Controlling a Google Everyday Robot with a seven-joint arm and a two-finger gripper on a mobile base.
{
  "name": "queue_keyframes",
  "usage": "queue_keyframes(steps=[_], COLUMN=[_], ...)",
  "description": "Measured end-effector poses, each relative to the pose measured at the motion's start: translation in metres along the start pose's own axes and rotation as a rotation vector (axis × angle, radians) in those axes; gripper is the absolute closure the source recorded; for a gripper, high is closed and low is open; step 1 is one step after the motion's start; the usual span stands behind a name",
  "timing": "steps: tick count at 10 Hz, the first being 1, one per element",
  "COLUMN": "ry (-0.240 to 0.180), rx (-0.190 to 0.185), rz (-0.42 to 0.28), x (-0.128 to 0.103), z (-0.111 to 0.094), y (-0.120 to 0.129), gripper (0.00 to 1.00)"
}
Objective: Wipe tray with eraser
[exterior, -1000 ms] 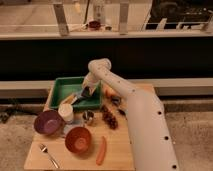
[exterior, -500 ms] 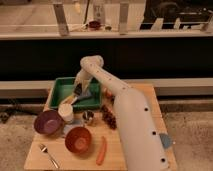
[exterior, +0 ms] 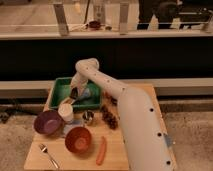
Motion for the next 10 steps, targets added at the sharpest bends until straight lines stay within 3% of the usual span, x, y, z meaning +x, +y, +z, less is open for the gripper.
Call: queue_keyframes(steps=[4, 7, 10], ry=[0.004, 0.018, 0.065], rx=[-0.031, -0.054, -0.063], rz=[0.033, 0.096, 0.124], x=[0.002, 0.019, 0.037], z=[-0.001, -0.009, -0.017], y=[0.036, 0.074, 0.083], gripper=[1.0, 1.0, 1.0])
